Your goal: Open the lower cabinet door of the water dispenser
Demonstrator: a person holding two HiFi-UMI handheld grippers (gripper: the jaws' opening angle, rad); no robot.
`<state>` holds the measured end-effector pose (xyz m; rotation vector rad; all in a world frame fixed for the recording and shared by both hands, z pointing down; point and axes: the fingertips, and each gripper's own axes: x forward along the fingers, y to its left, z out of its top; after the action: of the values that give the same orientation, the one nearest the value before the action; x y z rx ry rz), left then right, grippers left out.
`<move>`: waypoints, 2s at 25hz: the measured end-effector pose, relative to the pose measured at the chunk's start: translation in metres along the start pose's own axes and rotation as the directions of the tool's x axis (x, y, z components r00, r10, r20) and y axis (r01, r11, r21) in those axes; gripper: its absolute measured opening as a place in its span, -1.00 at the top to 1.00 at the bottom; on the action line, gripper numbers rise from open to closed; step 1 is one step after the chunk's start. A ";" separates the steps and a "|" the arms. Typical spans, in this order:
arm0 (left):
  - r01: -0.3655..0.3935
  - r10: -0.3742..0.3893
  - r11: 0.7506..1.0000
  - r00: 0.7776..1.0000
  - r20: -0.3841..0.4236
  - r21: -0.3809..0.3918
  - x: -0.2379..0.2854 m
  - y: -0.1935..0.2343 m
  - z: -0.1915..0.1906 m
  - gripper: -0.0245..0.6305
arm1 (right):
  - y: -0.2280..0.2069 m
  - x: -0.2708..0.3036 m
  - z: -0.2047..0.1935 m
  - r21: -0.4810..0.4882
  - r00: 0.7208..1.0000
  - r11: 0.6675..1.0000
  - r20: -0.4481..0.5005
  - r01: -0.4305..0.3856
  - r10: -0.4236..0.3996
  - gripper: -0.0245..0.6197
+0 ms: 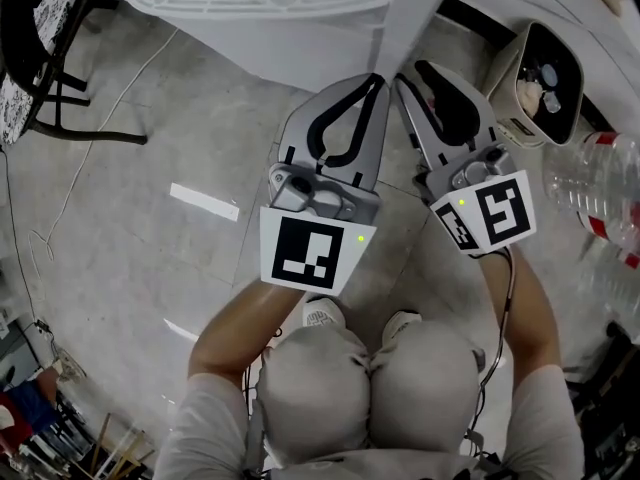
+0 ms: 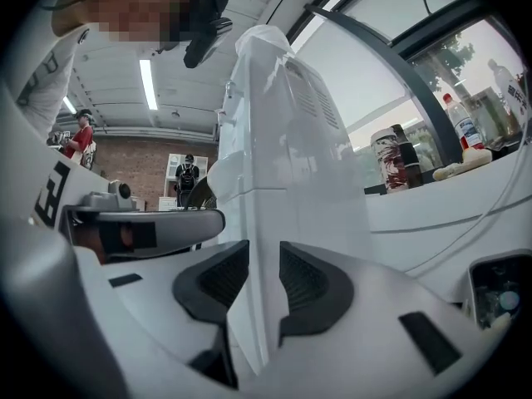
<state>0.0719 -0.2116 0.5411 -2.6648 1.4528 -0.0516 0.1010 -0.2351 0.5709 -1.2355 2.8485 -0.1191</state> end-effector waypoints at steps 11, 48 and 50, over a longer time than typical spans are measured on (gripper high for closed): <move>-0.028 0.029 0.999 0.999 0.015 -0.029 0.005 0.009 -0.001 0.92 | -0.006 0.019 -0.006 0.000 0.999 0.999 0.010 -0.034 0.034 0.29; -0.071 0.073 0.997 0.995 0.074 -0.035 -0.058 0.021 0.010 0.92 | 0.042 -0.004 -0.013 -0.040 0.998 0.998 0.047 -0.048 0.049 0.36; -0.080 0.081 0.997 0.994 0.069 -0.014 -0.070 0.022 0.010 0.92 | 0.056 -0.006 -0.014 -0.048 0.996 0.996 0.042 -0.080 0.082 0.36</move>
<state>0.0163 -0.1633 0.5298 -2.5860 1.5417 0.0549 0.0639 -0.1921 0.5797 -1.1133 2.8737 -0.0238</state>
